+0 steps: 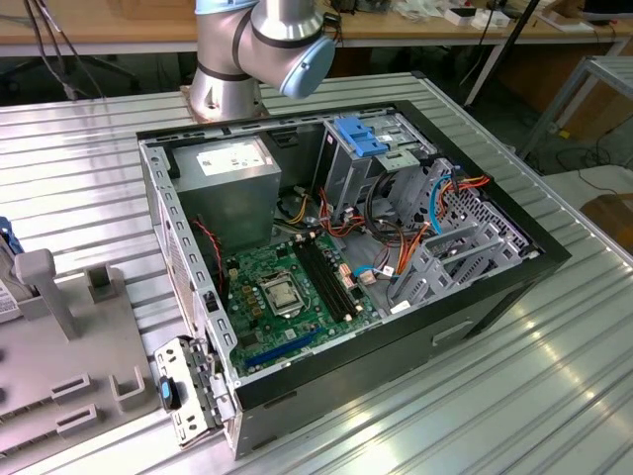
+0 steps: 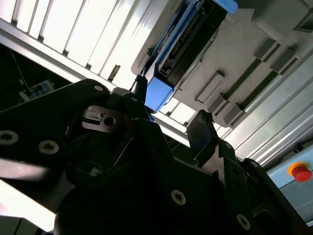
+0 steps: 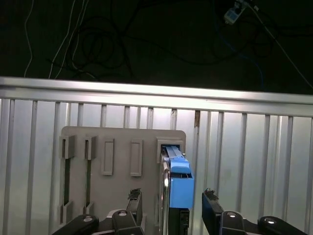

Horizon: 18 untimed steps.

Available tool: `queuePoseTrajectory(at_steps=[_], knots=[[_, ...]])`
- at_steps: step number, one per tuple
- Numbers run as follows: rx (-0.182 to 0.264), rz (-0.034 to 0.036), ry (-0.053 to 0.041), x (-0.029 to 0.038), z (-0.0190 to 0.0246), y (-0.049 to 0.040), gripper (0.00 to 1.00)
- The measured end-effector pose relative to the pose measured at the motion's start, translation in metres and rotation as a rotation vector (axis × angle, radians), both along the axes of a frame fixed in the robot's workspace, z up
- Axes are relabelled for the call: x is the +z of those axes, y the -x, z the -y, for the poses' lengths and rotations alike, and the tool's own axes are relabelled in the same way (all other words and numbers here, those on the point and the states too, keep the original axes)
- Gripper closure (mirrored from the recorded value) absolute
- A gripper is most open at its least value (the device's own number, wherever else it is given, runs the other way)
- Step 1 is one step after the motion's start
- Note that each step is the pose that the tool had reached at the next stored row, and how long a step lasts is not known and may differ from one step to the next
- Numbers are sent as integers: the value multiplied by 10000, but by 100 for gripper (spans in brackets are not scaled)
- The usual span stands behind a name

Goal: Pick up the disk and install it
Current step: 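Pick up the disk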

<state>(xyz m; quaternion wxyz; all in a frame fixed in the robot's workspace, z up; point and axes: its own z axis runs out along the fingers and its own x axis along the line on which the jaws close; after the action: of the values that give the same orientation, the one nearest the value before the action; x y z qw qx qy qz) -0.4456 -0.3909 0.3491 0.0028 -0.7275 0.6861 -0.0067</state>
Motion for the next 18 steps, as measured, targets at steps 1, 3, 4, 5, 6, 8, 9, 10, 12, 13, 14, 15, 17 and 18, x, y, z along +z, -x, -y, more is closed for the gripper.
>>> queuePoseTrajectory(at_steps=[1, 3, 4, 5, 6, 8, 9, 10, 12, 13, 14, 15, 17, 18], knots=[[0, 0, 0, 0, 0, 0, 40], [0, 0, 0, -1, 0, 0, 40], [0, 1, 0, -1, 0, 0, 40], [-1, 1, 0, -4, 0, 0, 40], [0, 3, -1, -13, 0, 0, 40], [-2, 1, 0, -31, -11, 1, 40], [-2, 2, 0, -40, -18, 1, 40], [-1, 3, -1, -55, -22, 0, 40], [0, 1, 0, -82, -23, 0, 40], [0, 1, 0, -106, -23, 0, 40], [0, 1, 0, -139, -23, 0, 40], [0, 1, 0, -155, -23, 0, 40], [0, 0, 0, -193, -23, 0, 40], [0, 1, 0, -214, -23, 0, 40]])
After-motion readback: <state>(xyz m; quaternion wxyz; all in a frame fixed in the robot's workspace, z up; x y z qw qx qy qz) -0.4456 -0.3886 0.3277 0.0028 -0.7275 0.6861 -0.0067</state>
